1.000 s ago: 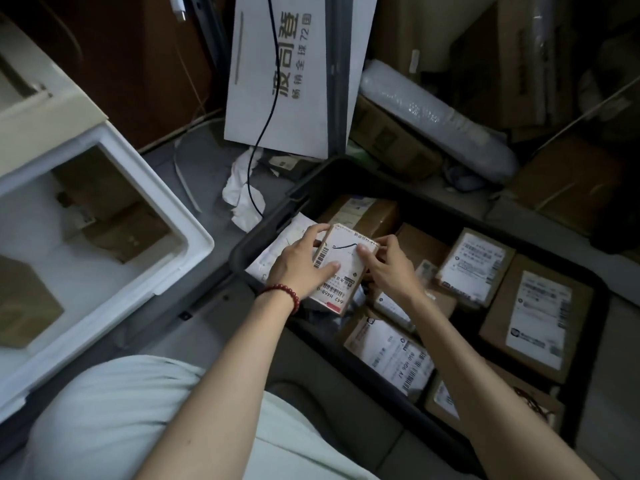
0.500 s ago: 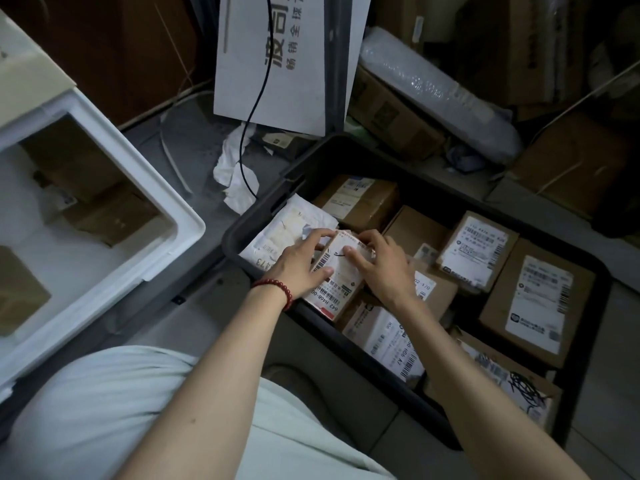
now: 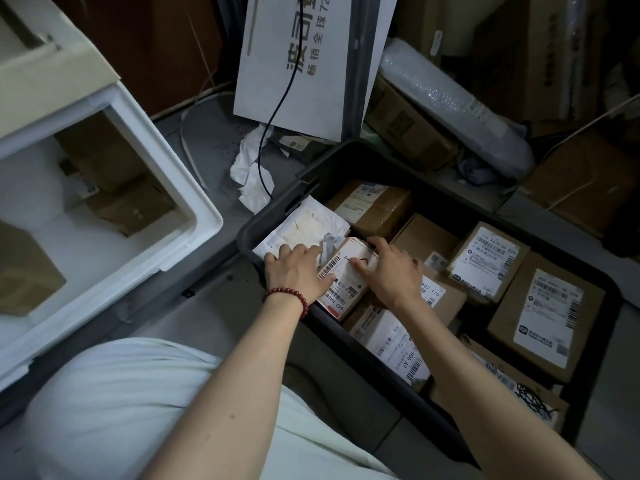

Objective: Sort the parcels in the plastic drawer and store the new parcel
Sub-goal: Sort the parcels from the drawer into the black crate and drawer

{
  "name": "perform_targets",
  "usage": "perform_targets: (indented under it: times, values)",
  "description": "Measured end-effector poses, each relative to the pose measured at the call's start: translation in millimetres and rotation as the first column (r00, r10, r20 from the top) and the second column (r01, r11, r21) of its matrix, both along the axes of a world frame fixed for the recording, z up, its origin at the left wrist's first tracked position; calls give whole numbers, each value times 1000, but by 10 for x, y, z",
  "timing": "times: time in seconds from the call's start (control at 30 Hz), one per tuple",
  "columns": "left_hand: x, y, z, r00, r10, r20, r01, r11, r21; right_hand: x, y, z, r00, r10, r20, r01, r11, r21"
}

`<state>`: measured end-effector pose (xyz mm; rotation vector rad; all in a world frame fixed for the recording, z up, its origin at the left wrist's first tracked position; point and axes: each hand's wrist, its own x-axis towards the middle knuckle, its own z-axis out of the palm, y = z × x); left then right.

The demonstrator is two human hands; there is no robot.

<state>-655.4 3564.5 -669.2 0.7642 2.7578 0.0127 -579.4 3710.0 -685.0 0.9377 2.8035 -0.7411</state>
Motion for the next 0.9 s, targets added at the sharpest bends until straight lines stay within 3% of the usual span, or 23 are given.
perform_targets:
  times: [0.13, 0.4, 0.63, 0.9]
  values:
    - [0, -201, 33, 998, 51, -31, -50, 998, 29, -2, -41, 98, 997, 61, -40, -57, 994, 94]
    - [57, -819, 375, 947, 287, -145, -257, 947, 195, -186, -566, 444, 953, 288, -93, -282, 957, 73]
    - [-49, -1835, 915, 794, 594, -131, -551, 794, 258, -598, -1405, 815, 850, 502, -162, -487, 865, 122]
    - [95, -2785, 1331, 668, 717, -199, -666, 696, 269, -1003, -2512, 1349, 722, 631, -284, -651, 758, 29]
